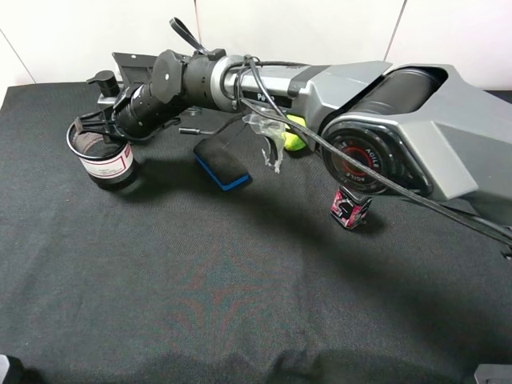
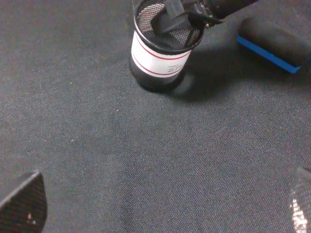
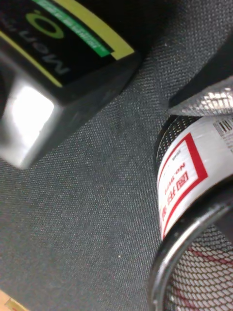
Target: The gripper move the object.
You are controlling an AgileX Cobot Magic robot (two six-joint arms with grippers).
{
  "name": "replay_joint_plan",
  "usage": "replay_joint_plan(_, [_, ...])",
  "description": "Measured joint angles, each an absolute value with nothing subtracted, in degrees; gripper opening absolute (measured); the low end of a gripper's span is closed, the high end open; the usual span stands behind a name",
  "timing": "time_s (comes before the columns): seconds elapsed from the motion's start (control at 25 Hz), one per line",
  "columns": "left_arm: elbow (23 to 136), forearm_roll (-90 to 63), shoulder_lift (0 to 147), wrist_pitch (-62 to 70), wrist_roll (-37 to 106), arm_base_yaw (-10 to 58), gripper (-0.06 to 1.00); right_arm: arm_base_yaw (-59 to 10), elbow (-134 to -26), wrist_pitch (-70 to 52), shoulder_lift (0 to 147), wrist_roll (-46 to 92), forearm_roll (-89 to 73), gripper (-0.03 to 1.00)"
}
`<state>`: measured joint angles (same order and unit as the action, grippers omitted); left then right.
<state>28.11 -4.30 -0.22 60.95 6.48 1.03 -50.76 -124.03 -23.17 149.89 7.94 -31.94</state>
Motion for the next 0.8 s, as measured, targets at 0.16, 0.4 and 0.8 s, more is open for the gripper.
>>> replay_joint_plan(0.16, [28.1,-4.3,-0.2,60.9,6.5,1.0,1.0,-51.5,-124.0,-23.1,149.9,7.9,-31.9,0.22])
replay_joint_plan(0.4, [28.1,-4.3,-0.2,60.9,6.5,1.0,1.0,-51.7,-124.0,-23.8,149.9,7.9,-31.9,0.22])
replay_joint_plan(0.8, [28.1,-4.3,-0.2,60.9,6.5,1.0,1.0,-51.7,-124.0,-26.0,150.0,7.9,-31.9,0.22])
